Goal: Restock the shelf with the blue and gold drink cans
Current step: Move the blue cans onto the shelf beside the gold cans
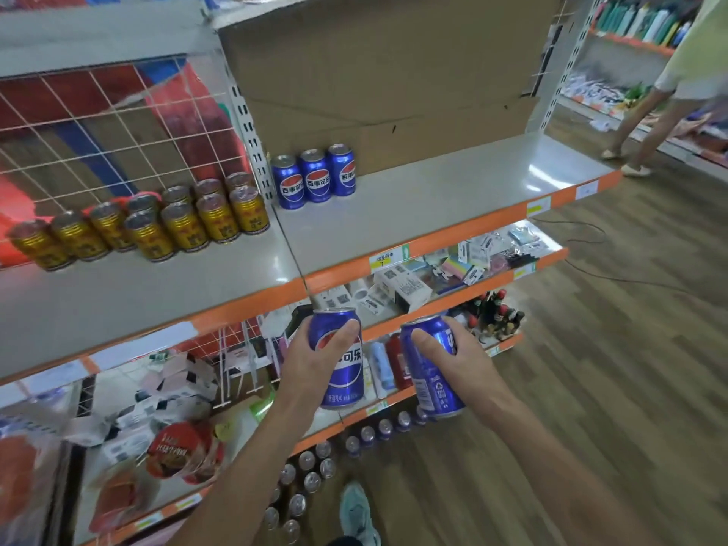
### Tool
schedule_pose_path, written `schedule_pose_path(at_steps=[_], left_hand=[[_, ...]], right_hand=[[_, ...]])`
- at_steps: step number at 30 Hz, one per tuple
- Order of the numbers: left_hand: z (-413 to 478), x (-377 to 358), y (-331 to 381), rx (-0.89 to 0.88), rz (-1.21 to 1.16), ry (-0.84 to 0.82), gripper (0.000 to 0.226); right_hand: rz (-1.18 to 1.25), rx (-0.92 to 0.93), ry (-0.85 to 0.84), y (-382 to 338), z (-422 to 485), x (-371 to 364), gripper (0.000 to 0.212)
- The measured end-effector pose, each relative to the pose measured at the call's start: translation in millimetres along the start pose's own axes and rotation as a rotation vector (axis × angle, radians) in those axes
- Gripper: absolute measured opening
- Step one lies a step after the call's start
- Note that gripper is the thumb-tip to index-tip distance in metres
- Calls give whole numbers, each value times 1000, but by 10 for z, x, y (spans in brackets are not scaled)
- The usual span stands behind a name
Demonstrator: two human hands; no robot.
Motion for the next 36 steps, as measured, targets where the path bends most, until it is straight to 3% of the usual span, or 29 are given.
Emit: schedule_pose_path(at_steps=[8,14,19,22,26,32,36], left_hand=[[827,126,186,-2,-38,-7,67],[1279,380,415,-21,-49,4,59],[1566,599,520,-46,-70,62,62],[1739,697,544,-64,-82,104,65],[1953,730,635,-96,-83,141,56],[2313,632,755,-104,-65,175,43],[2525,601,770,-127,-13,213,49]], right_hand=[[-31,-54,17,-131,776,236,52],[-30,-60,25,-225,1315,272,70],[-93,-46,-25,-461,1768,222,45],[-85,-27,-49,-558,2082,257,57],[-52,29,-96,-705,2497,372,39],[35,65,-274,-866,3078,531,48],[-58,152,-327,-901,3406,569,45]])
Point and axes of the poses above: each hand's wrist, its own z-axis towards the middle knuckle, its own x-axis out of the back of the hand, y = z × x, the point moved 7 cm from there along z, towards the middle knuckle, and after that the axes turned 15 degrees about -y, right-handed, at the moved point
